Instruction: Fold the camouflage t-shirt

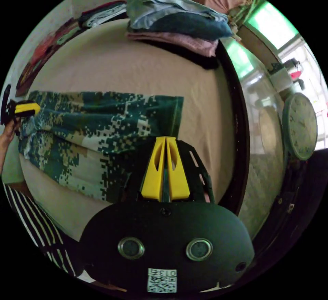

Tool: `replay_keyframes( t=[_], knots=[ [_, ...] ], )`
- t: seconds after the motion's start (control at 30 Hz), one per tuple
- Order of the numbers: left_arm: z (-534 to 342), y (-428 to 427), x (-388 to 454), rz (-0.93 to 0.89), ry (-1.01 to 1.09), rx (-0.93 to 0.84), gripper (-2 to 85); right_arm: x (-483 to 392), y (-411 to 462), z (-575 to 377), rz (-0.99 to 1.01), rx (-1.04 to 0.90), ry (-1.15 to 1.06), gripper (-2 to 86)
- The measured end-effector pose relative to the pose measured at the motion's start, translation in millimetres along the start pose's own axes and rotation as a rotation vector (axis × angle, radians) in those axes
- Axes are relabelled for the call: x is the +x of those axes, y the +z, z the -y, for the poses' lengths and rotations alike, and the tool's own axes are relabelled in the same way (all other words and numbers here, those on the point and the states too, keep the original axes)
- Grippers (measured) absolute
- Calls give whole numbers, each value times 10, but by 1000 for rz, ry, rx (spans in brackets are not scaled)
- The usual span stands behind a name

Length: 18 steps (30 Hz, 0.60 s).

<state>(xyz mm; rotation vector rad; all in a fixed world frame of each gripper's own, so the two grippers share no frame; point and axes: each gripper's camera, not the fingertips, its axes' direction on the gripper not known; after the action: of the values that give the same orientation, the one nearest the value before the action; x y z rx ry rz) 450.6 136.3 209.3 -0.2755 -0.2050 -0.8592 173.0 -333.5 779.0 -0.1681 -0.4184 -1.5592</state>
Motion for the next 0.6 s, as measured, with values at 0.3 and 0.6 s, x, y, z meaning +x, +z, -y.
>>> replay_keyframes(
  t=[0.3,0.6],
  knots=[
    [-1124,-560,-266,3,-177,98,49,-1062,-719,-13,209,238,-308,26],
    [-1665,-465,83,19,-100,2,114,-3087,-755,501,463,183,-789,72]
  ],
)
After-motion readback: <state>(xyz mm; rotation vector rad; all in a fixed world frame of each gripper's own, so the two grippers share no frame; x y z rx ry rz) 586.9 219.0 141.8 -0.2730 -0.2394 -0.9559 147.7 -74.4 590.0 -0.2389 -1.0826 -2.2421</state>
